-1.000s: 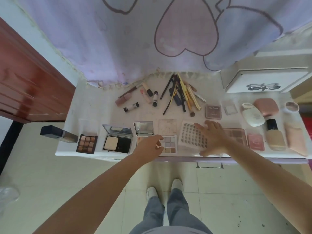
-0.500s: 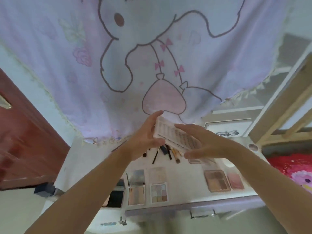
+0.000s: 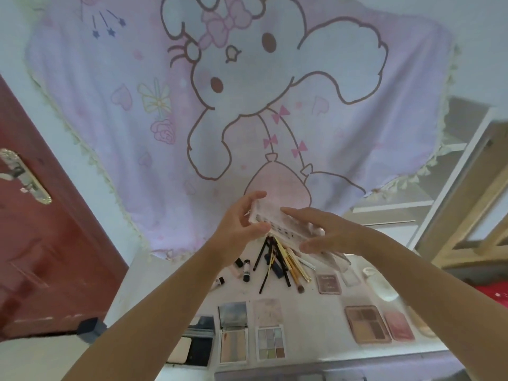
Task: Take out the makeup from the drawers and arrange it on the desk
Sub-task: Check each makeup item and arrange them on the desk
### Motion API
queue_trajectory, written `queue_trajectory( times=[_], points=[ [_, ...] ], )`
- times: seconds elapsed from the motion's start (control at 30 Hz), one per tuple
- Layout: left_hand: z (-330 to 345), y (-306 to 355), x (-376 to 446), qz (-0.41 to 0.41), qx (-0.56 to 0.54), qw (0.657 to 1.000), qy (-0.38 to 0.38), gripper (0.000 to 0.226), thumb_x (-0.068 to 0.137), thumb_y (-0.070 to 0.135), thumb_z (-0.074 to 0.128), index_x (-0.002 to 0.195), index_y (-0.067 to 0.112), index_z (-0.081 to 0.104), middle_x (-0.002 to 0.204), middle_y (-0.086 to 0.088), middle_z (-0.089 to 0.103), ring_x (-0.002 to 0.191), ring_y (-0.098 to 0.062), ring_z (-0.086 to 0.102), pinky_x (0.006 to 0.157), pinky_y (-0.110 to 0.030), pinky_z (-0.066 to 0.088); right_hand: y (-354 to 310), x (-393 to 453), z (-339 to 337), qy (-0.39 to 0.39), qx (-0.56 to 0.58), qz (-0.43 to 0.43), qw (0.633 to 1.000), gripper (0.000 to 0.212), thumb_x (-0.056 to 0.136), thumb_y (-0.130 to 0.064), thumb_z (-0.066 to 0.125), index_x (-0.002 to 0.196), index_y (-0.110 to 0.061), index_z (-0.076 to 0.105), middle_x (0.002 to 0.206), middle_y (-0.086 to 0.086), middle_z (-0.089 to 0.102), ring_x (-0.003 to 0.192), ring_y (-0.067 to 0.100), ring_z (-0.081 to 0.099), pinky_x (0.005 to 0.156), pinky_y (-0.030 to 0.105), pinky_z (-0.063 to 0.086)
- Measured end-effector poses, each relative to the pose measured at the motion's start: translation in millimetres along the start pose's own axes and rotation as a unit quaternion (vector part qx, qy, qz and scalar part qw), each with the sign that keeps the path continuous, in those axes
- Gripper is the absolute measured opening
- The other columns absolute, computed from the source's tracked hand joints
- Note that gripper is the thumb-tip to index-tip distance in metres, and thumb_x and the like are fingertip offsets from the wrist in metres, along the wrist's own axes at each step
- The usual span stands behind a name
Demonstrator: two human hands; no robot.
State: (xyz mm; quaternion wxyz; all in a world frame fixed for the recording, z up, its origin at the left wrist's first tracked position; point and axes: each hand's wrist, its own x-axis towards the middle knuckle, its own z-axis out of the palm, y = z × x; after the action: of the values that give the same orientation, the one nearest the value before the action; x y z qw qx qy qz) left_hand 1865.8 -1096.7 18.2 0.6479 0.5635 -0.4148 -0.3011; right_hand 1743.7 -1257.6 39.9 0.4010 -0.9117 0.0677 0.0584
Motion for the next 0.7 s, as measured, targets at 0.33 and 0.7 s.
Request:
queue_trajectory(
  times=[0.33,0.7],
  points=[
    [-28.8,-18.0,-9.8,-0.149,-0.120,0.980,-0.052,0.063,0.070,0.005,0.053,0.131,0.014,0.037,0.101,-0.012,0.064,0.090,-0.021,0.067,0.074,-0.027,0.057,11.9,11.8,4.3,-0.107,0.272,-0.006,0.956,0.102,0.027,-0.081,0.067,0.113,-0.029,0.046,0.100,0.002,0.063,0.087,0.009,0.064,0.075,0.023,0.053],
    [-61.8,-54.2,-51.5,-0.242,-0.208,0.948,0.011,0.041,0.067,-0.004,0.046,0.094,0.016,0.069,0.081,-0.008,0.072,0.071,-0.020,0.070,0.058,-0.026,0.058,55.8,48.7,-0.7,-0.076,0.402,0.129,0.903,0.048,0.074,-0.043,0.047,0.112,-0.014,0.055,0.093,0.011,0.072,0.078,0.030,0.070,0.065,0.035,0.058]
  ],
)
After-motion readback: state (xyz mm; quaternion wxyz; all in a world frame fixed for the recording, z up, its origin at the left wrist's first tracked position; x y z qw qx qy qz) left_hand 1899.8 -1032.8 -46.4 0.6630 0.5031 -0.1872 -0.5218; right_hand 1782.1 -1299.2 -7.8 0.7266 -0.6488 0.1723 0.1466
